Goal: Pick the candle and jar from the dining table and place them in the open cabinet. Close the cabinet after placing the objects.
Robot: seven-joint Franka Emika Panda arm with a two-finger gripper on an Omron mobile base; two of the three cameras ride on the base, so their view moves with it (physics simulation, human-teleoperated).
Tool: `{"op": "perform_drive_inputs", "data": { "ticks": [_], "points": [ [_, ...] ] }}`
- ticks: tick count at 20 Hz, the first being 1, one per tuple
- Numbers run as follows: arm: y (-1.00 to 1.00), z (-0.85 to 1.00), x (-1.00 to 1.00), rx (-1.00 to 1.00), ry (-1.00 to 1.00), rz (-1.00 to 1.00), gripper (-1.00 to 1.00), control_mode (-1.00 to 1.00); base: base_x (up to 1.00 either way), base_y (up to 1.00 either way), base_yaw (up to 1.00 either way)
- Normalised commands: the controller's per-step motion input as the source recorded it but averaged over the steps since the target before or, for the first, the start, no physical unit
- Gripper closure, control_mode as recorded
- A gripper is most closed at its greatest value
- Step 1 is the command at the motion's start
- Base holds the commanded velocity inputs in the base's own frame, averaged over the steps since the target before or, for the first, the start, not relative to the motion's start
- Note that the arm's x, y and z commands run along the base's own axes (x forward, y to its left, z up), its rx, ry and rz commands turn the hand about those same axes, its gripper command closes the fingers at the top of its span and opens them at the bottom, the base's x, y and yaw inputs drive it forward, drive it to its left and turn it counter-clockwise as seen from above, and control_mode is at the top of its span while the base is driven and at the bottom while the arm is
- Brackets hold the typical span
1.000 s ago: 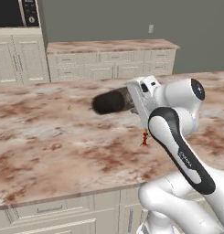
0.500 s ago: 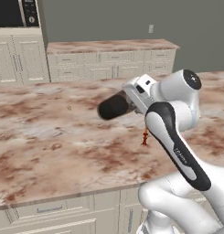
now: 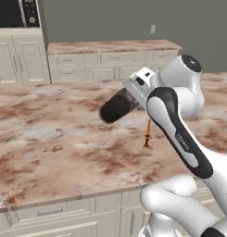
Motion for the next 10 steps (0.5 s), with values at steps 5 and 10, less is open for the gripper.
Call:
{"op": "perform_drive_inputs", "data": {
  "ticks": [5,10],
  "points": [
    [0.00,0.00,0.00,0.00,0.00,0.00,1.00,1.00,-0.07,0.74,0.16],
    [0.00,0.00,0.00,0.00,0.00,0.00,1.00,1.00,0.00,0.90,0.35]
  ]
}}
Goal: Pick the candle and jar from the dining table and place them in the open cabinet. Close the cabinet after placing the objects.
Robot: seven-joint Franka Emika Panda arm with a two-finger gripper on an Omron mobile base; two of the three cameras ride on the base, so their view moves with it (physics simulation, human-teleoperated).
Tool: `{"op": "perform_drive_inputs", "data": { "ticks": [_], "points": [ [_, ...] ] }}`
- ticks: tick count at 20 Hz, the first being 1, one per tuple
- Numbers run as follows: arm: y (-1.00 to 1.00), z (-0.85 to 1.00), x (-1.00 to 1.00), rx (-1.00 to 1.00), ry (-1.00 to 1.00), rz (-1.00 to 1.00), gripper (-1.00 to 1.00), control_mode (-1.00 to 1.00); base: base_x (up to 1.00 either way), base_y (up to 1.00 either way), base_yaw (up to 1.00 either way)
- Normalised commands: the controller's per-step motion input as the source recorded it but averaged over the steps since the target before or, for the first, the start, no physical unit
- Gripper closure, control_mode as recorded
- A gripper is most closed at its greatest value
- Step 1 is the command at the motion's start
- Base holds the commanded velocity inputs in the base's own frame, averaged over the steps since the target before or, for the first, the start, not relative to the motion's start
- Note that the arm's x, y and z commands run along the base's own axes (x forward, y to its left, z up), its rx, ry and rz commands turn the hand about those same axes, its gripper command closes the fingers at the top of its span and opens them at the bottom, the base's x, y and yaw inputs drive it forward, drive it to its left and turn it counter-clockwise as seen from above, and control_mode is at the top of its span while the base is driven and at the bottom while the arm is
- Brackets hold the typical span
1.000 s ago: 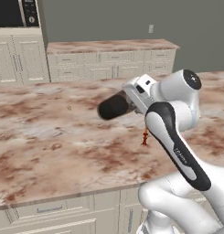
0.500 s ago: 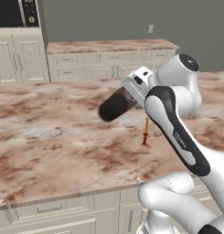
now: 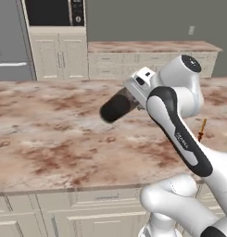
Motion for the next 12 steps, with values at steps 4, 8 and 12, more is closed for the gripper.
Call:
{"op": "perform_drive_inputs", "data": {
  "ticks": [4,8,12],
  "points": [
    [0.00,0.00,0.00,0.00,0.00,0.00,1.00,1.00,0.00,0.79,0.41],
    [0.00,0.00,0.00,0.00,0.00,0.00,1.00,1.00,0.00,0.72,0.39],
    [0.00,0.00,0.00,0.00,0.00,0.00,1.00,1.00,0.00,0.69,0.37]
  ]
}}
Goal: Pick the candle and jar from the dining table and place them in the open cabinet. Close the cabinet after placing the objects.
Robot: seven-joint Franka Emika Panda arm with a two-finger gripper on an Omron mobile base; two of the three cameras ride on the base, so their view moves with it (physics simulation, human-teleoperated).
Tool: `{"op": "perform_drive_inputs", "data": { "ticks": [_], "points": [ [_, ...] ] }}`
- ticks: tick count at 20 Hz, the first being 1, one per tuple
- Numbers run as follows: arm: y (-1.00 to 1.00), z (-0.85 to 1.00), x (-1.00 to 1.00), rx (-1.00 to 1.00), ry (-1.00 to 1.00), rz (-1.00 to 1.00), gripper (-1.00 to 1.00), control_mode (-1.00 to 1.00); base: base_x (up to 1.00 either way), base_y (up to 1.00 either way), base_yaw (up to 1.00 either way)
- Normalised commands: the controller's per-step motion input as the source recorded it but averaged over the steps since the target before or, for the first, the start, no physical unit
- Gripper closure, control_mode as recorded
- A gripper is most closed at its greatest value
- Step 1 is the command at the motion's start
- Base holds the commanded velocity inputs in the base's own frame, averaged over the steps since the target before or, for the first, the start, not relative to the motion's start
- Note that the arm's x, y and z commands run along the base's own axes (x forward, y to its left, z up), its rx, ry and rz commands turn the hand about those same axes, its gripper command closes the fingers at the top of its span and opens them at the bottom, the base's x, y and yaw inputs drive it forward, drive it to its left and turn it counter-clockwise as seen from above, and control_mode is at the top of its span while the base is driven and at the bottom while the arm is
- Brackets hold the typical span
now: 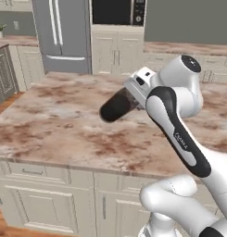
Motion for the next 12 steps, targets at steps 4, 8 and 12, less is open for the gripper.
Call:
{"op": "perform_drive_inputs", "data": {
  "ticks": [4,8,12],
  "points": [
    [0.00,0.00,0.00,0.00,0.00,0.00,1.00,1.00,0.00,0.71,0.37],
    [0.00,0.00,0.00,0.00,0.00,0.00,1.00,1.00,0.00,0.76,0.39],
    [0.00,0.00,0.00,0.00,0.00,0.00,1.00,1.00,0.00,0.80,0.42]
  ]
}}
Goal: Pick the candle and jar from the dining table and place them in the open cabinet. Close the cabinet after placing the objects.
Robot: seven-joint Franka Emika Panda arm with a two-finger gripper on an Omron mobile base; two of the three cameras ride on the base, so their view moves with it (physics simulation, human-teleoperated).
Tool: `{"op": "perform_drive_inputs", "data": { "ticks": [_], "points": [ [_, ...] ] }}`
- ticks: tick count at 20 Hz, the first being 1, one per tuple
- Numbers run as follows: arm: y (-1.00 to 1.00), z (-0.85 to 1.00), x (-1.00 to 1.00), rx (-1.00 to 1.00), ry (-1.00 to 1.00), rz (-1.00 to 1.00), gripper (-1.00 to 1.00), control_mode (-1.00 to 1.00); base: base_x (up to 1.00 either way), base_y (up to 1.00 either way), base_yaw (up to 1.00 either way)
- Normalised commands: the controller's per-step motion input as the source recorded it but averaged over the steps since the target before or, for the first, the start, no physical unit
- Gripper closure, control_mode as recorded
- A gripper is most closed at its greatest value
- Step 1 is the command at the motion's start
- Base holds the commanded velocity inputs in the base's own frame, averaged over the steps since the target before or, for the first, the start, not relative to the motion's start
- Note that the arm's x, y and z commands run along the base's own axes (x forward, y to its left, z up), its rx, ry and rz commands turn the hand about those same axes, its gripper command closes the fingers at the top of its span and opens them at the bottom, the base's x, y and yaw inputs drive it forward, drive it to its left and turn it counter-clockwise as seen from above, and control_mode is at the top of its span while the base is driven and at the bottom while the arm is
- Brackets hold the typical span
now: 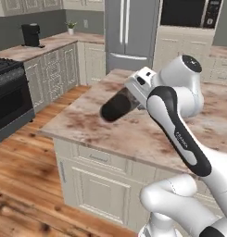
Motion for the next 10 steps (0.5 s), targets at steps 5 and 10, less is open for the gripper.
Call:
{"op": "perform_drive_inputs", "data": {
  "ticks": [5,10],
  "points": [
    [0.00,0.00,0.00,0.00,0.00,0.00,1.00,1.00,0.00,0.82,0.43],
    [0.00,0.00,0.00,0.00,0.00,0.00,1.00,1.00,0.00,0.80,0.43]
  ]
}}
